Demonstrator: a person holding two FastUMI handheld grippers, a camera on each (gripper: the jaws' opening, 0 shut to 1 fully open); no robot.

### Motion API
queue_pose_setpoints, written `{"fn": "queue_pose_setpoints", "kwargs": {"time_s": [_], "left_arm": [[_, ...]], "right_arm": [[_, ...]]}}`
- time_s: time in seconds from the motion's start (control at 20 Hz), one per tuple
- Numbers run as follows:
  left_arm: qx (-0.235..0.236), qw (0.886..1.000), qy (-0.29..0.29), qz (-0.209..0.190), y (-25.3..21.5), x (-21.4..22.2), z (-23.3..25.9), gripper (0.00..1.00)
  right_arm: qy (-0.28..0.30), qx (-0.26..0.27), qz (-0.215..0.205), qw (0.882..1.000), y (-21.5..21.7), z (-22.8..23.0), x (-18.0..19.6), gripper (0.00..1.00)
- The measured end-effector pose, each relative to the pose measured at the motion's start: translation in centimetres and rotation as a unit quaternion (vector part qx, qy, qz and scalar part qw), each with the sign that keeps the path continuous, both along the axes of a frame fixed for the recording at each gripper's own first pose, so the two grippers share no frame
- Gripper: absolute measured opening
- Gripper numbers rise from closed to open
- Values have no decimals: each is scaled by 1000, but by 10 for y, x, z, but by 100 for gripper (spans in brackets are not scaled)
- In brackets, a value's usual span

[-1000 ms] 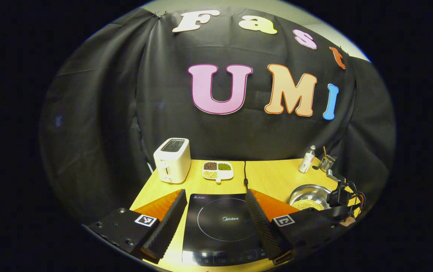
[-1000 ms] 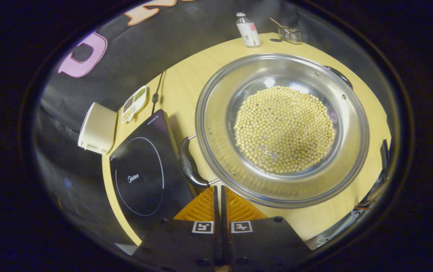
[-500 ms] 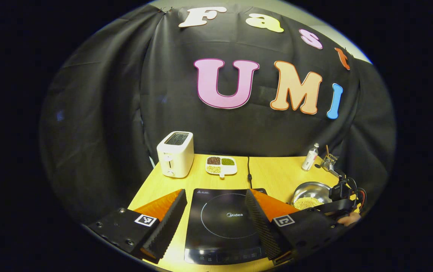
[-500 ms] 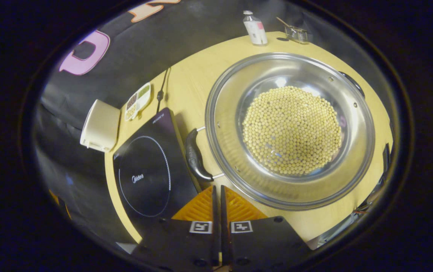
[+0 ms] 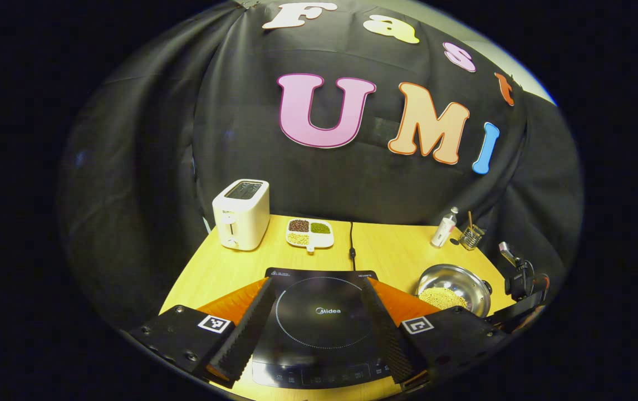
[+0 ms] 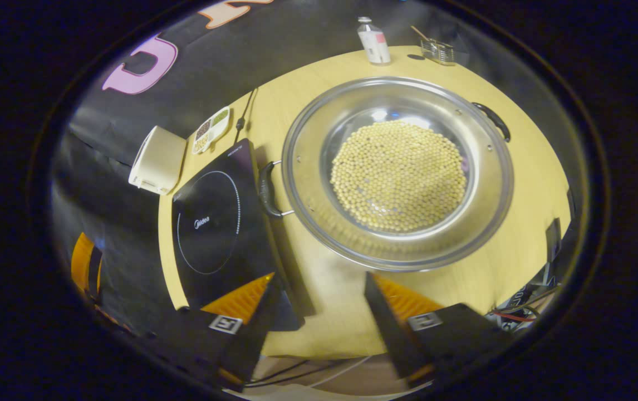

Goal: First push the handle of the pot to place it horizontally, then grasp the pot with both hands and set it on the induction cooktop.

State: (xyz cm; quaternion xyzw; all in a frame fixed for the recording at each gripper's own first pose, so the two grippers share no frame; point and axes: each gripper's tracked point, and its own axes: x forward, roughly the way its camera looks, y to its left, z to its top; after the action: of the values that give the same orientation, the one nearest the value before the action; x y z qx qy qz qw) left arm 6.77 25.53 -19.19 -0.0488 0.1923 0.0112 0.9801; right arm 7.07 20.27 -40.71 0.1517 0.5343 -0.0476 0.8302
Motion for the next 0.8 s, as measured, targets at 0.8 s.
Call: {"fn": "queue_pose_setpoints", "kwargs": {"time_s": [0.8], "left_arm": [[-69, 993, 89, -46, -111, 19, -45, 96]], "right_arm": [[2, 21, -60, 998, -164, 51, 10, 100]]}}
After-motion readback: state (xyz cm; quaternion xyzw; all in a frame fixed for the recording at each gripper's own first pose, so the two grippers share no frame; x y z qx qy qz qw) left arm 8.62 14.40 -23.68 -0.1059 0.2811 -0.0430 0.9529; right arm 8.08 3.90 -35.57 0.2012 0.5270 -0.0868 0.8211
